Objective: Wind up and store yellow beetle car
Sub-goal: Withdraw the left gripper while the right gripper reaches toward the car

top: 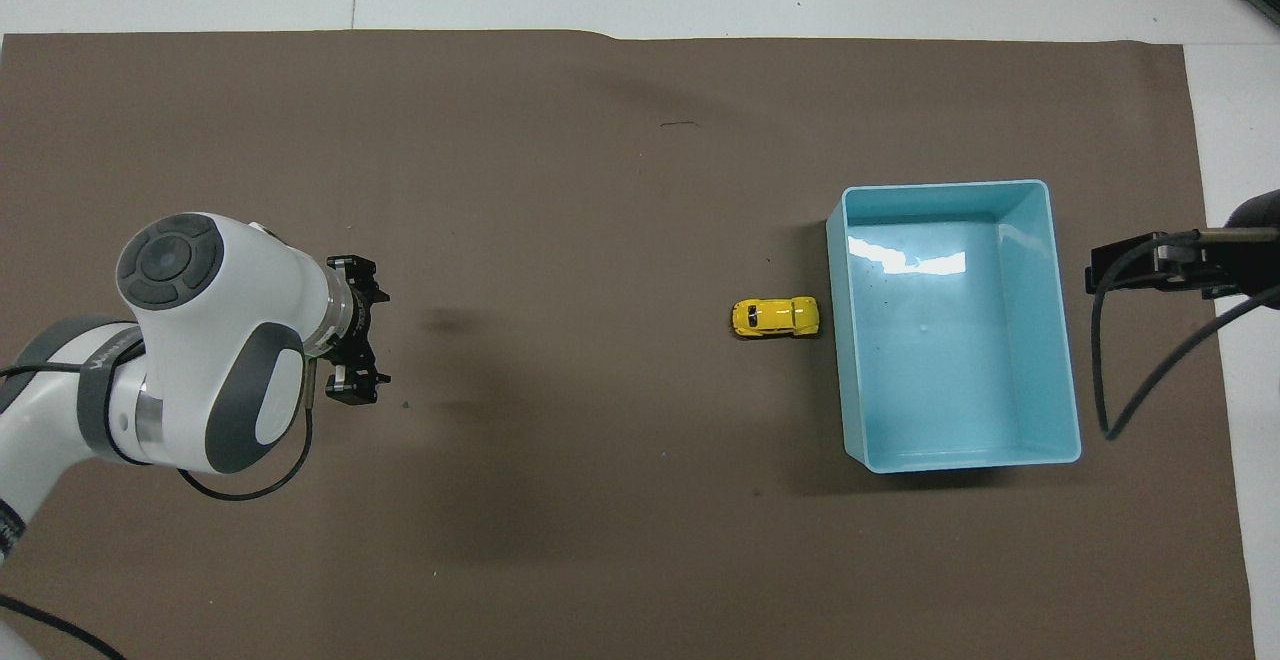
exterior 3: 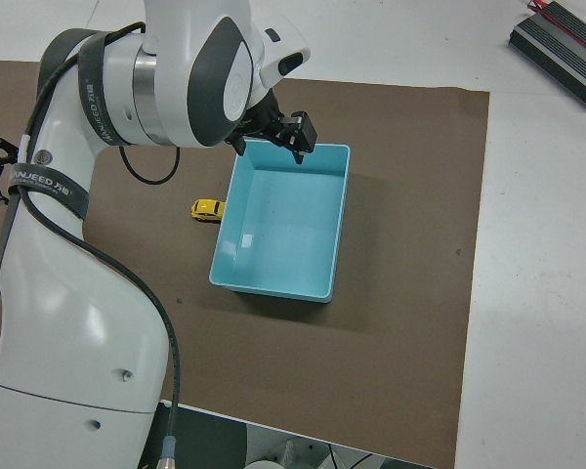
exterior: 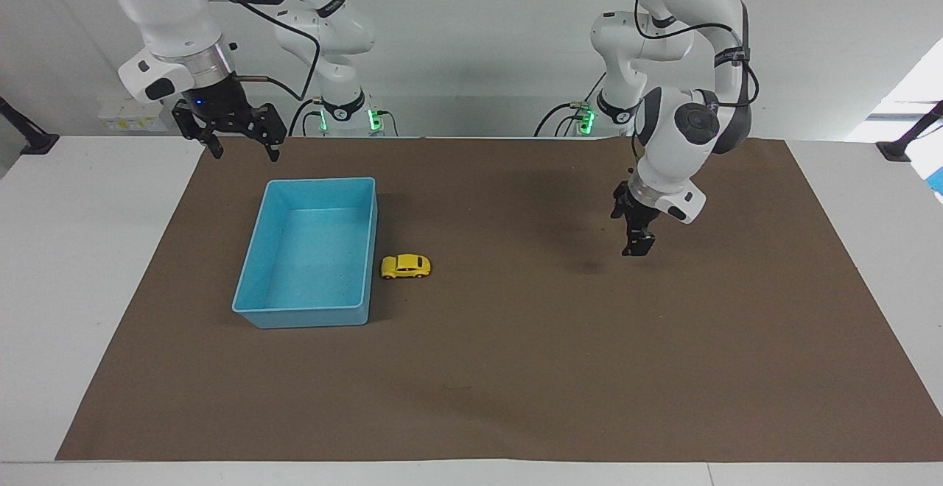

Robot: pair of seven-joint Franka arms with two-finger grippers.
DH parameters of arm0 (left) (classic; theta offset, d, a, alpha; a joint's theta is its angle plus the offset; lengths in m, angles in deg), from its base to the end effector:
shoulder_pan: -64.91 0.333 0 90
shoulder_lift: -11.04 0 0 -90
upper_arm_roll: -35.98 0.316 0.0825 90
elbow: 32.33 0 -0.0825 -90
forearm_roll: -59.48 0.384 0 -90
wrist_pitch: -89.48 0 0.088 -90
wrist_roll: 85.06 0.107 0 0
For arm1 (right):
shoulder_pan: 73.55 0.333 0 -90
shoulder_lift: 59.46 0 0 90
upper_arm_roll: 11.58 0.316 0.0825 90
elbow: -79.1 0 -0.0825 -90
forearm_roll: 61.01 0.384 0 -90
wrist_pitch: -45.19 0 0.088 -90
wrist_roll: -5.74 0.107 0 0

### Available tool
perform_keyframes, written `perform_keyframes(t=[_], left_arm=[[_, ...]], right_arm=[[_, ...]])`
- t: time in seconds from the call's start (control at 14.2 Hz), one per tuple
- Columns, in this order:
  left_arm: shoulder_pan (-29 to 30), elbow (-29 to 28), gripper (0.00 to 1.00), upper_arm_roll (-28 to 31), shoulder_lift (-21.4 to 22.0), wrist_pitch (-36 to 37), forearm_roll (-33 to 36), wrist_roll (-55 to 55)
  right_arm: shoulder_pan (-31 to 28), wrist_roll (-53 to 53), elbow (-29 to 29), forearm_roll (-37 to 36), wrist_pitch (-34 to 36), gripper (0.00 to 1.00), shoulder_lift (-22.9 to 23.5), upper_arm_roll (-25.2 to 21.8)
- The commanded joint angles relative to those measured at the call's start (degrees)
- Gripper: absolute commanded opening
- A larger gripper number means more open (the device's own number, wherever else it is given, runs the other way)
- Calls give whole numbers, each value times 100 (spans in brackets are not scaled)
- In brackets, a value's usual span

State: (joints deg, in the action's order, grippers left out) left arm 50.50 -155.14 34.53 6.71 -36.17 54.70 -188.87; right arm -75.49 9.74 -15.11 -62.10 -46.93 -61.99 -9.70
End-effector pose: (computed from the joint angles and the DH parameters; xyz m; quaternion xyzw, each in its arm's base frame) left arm 0.5257 -0.1523 0.3667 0.7017 0.7115 -0.0364 0.0061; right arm 0.5435 -0.0021 0.6172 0.9993 -0.0351 0.0042 0.0101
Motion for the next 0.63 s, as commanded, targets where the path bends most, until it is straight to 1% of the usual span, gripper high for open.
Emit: perform_keyframes(t=[0.0,0.14,0.35,0.56], left_arm=[[9,178,100,22,-7,136,12,150],[61,275,100,22,107,224,12,430],[114,564,100,83,283,636,12,948],[369,985,100,74,398,1154,12,1669]], right_arm=[[-78,-206,-115,56,9,100,-125,40],[-43,-207,-115,56,-8,100,-108,49],[-16,-154,-106,65,-43,100,50,119],[185,337,-45,56,-166,100,234,163]])
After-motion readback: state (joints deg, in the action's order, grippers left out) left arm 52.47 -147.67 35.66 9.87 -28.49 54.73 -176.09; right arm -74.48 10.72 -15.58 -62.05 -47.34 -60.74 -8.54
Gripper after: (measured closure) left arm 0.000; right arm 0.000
